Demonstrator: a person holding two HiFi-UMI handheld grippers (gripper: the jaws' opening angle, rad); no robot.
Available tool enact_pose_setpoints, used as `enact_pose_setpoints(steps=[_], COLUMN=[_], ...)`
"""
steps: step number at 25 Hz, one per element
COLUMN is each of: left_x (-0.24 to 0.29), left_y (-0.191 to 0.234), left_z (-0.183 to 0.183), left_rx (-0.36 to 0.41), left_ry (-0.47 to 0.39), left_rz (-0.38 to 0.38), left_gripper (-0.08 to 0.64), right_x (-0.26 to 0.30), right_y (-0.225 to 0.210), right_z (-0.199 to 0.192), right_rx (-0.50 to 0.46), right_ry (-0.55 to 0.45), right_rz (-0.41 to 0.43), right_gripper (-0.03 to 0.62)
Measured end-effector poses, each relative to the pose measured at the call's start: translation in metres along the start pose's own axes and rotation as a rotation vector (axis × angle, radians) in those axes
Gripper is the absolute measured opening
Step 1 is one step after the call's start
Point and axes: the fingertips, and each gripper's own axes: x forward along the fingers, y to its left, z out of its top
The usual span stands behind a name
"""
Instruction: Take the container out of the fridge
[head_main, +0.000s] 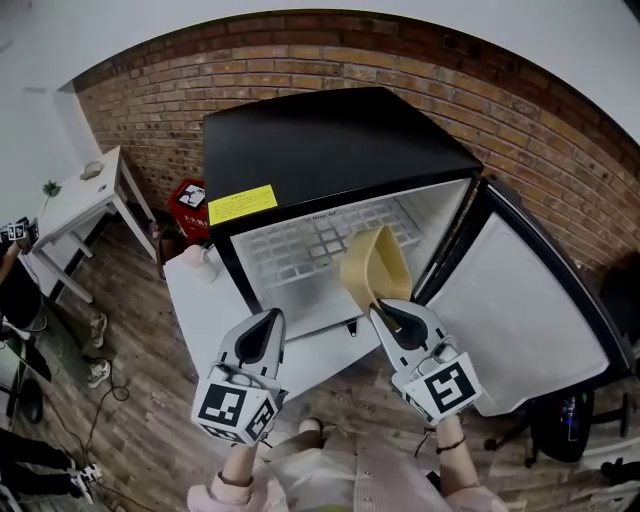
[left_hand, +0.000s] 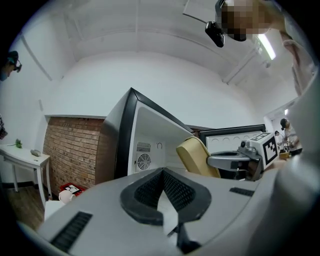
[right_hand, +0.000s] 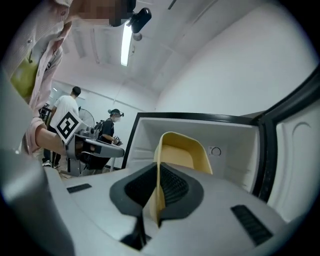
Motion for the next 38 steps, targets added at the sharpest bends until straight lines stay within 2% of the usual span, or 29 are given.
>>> enact_pose_setpoints(steps=[16,38], left_x=[-0.02,-0.02], left_y=[0.008,0.011], left_z=[-0.004,-0.005], left_rx=[0.023,0.042], left_ry=[0.014,0.021], left_rz=[0.061,0.059], left_gripper=[-0.009,-0.009], right_x=[-0.035,-0.031], right_y=[-0.008,-0.008], right_z=[-0.011,-0.013], right_rx=[0.158,0.148], right_ry=[-0.033,-0.019], right_rz=[-0.091,-0.091], right_gripper=[0.02,0.018])
